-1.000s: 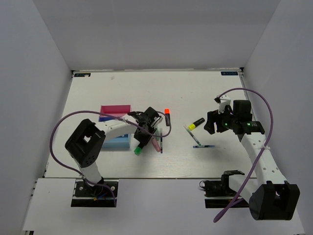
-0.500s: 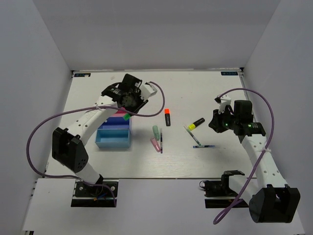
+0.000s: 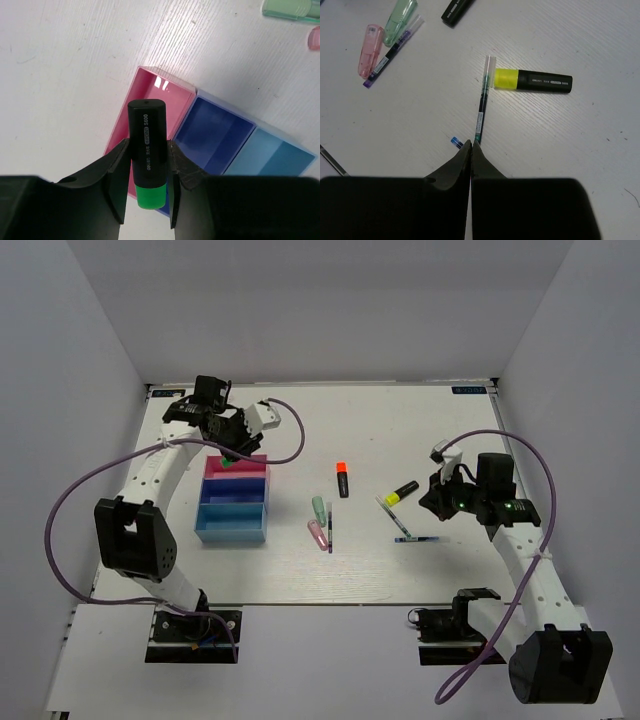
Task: Sort the stationery into containers
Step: Place the stationery in the storage box.
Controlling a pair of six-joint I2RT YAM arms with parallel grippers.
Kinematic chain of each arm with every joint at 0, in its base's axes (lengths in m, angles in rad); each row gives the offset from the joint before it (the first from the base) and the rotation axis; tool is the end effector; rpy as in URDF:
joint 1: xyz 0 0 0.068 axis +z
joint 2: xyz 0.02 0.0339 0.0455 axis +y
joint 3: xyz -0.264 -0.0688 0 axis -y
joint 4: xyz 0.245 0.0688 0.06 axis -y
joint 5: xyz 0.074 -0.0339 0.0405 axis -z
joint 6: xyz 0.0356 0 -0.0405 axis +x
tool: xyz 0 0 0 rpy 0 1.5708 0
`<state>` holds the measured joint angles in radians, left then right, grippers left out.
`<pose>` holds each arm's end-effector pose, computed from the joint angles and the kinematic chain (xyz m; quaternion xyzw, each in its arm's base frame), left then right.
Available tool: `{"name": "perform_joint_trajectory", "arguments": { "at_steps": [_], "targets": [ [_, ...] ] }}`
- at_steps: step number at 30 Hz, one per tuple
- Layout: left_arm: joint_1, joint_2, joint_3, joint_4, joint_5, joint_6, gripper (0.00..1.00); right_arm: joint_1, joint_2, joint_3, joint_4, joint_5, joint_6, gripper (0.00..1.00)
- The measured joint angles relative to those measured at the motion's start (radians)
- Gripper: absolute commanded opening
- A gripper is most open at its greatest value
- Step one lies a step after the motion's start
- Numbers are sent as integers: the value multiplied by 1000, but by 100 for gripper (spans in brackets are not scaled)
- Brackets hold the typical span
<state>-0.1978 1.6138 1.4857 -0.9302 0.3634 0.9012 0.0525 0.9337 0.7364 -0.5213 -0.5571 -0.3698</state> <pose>0.3256 -0.0782 0.3120 0.5359 0.7874 -0.0782 0.2942 0.1922 0.0289 0.2679 -0.2946 0.8322 0.1844 0.4320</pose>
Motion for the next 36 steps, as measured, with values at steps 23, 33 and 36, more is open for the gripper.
{"name": "perform_joint_trajectory", "arguments": {
  "at_steps": [23,33,36],
  "targets": [
    [59,118,-154,278,14,113,36,0,20,0,-2,-53,-69,20],
    [59,112,-206,344,18,51,66,-1,24,0,-4,-49,-66,77],
    [61,85,-213,355,34,13,56,-1,24,0,-1,-44,-49,73]
  ]
}}
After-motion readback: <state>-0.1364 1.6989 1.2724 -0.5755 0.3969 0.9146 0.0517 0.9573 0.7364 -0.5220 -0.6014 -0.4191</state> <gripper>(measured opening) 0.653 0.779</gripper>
